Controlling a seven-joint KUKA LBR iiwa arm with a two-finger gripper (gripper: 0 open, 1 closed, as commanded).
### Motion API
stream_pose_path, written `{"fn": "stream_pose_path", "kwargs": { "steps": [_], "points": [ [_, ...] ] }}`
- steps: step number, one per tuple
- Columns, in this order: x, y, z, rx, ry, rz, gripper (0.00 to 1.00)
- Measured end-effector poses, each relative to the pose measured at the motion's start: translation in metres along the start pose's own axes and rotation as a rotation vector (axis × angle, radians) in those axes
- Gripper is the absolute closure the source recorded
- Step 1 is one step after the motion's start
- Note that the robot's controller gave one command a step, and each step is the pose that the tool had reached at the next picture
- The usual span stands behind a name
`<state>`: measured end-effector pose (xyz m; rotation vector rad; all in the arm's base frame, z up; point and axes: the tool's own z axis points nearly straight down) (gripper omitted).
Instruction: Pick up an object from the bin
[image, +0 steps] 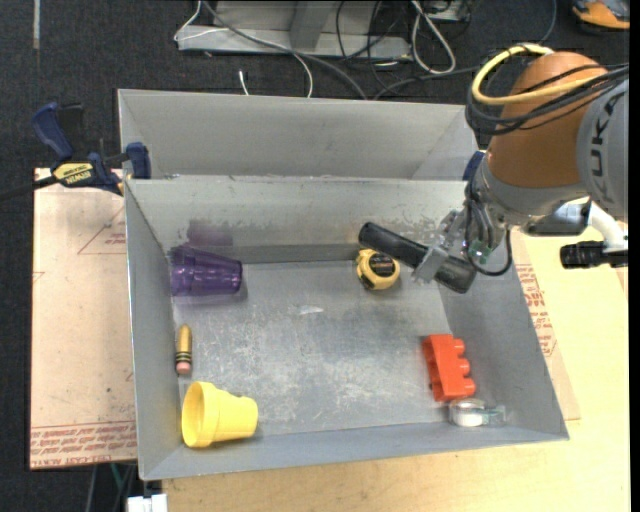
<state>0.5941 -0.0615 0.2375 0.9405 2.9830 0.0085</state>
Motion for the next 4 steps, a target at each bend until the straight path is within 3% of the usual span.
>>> {"fn": "stream_pose_path", "kwargs": {
  "steps": [1, 2, 3, 4],
  "points": [
    [-0.018, 0.014, 0.051, -0.007, -0.004, 0.115, 1.0],
    [0.009, 0.032, 0.07, -0.005, -0.001, 0.125, 1.0],
    [0.011, 0.043, 0.078, -0.004, 0.001, 0.142, 1.0],
    [0.006, 0.036, 0.079, -0.003, 0.002, 0.143, 1.0]
  ]
}}
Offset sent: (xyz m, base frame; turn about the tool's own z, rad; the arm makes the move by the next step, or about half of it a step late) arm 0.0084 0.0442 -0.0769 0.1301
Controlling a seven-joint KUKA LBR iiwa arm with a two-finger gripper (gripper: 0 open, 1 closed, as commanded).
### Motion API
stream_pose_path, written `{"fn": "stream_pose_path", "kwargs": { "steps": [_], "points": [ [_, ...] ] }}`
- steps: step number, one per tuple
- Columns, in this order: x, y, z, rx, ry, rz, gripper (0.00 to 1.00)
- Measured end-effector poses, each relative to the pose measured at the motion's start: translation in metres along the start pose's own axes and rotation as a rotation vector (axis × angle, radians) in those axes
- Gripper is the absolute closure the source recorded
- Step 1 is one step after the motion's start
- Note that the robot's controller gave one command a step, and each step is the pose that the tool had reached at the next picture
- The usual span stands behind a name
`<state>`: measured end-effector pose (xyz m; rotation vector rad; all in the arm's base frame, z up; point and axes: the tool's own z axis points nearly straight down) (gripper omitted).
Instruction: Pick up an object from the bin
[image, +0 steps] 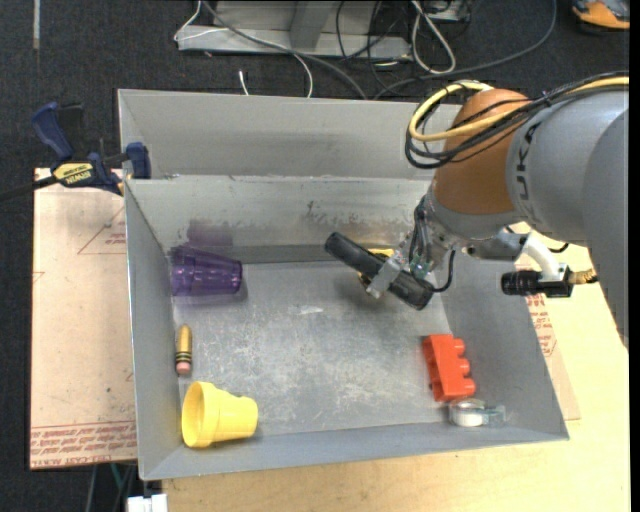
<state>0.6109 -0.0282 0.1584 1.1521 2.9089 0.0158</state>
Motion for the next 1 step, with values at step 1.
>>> {"fn": "stream_pose_path", "kwargs": {
  "steps": [1],
  "points": [
    [-0.0288, 0.0007, 0.0475, -0.003, -0.004, -0.237, 1.0]
  ]
}}
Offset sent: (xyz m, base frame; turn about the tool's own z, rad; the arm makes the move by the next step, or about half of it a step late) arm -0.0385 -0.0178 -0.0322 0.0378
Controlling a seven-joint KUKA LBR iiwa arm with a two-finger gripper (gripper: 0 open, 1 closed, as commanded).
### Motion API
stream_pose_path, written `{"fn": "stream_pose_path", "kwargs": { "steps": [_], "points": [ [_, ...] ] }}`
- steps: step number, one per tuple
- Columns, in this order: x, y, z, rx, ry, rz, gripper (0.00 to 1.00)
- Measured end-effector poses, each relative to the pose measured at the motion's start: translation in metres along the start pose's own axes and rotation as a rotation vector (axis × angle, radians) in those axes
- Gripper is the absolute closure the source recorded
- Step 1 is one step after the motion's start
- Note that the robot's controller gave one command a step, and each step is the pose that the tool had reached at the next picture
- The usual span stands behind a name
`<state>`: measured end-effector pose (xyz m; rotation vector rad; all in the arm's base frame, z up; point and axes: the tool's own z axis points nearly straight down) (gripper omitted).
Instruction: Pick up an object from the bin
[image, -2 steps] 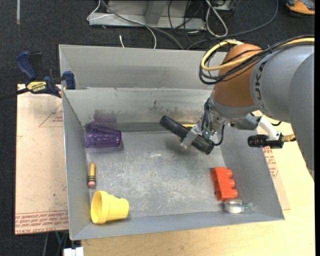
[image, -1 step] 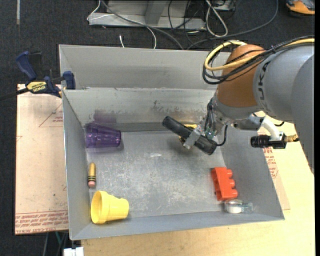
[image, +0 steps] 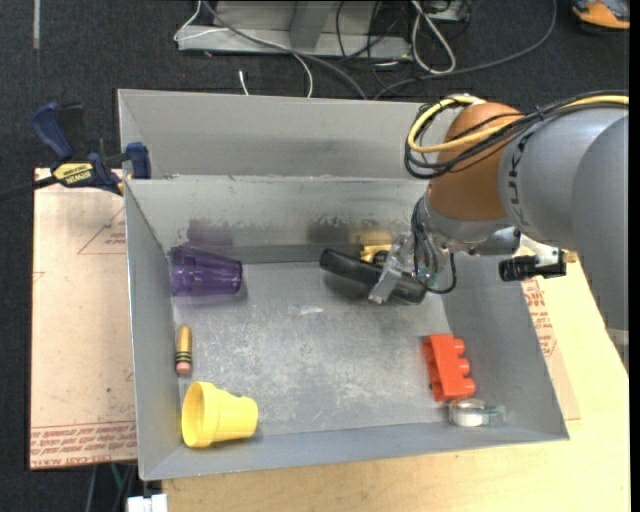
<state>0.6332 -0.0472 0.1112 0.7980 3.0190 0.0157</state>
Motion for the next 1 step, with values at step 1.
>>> {"fn": "stream_pose_path", "kwargs": {
  "steps": [1],
  "points": [
    [0.0444, -0.0239, -0.0039, 0.003, 0.004, 0.257, 1.0]
  ]
}}
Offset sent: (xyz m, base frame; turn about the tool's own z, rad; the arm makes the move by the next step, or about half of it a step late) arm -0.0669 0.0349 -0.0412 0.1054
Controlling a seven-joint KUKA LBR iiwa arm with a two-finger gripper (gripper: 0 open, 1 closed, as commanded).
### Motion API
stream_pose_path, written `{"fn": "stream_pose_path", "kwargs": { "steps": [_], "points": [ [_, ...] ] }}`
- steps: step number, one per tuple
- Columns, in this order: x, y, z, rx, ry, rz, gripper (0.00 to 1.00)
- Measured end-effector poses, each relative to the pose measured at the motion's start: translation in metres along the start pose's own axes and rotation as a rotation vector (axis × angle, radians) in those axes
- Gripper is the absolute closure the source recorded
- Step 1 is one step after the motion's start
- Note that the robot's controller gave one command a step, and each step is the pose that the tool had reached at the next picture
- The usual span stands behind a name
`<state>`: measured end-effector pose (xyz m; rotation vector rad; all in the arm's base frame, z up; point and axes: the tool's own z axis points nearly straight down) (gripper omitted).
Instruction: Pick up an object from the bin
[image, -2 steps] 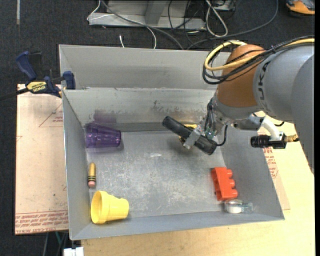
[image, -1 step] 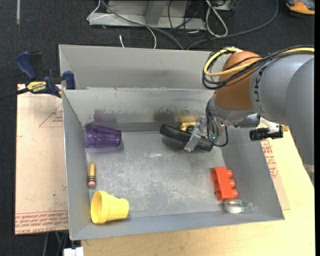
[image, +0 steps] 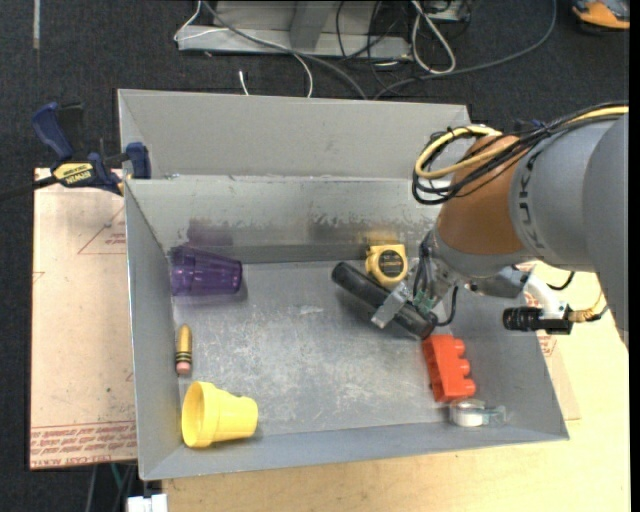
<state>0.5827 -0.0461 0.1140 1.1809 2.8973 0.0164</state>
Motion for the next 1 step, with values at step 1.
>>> {"fn": "stream_pose_path", "kwargs": {
  "steps": [1],
  "points": [
    [0.0225, 0.0095, 0.0289, -0.007, -0.016, -0.132, 1.0]
  ]
}}
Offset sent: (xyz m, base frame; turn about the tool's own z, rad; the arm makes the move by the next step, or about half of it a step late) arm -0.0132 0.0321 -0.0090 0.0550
